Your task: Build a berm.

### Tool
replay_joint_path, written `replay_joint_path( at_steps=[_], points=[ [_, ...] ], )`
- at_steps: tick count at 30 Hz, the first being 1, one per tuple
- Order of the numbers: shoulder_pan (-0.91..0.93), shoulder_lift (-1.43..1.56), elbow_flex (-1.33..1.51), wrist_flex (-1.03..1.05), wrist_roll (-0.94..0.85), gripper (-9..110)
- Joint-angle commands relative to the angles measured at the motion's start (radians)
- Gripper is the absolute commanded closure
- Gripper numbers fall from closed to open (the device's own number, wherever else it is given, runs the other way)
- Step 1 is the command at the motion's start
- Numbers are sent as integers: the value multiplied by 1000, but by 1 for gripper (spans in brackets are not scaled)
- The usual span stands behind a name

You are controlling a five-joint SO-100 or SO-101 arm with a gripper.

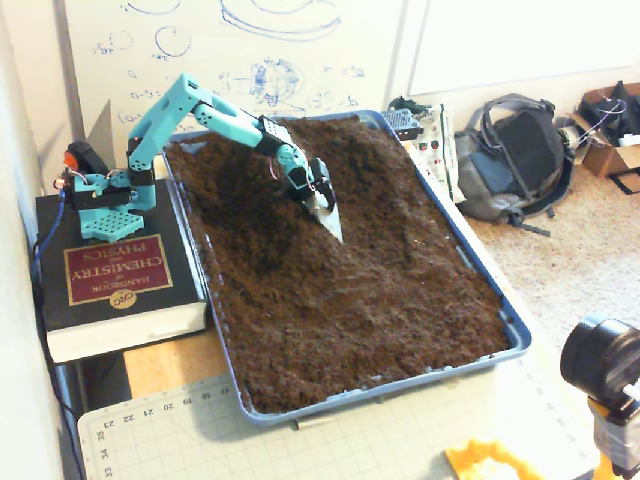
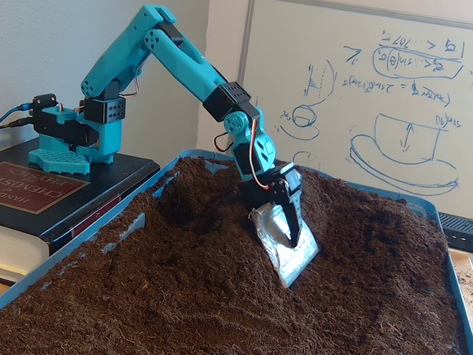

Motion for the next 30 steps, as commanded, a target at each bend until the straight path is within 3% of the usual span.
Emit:
replay_joint_path(
  at_steps=[1,14,30],
  points=[
    [-32,126,37,21,3,101],
    [-31,457,-54,43,11,101],
    [-218,1069,310,828,9,101]
  ],
)
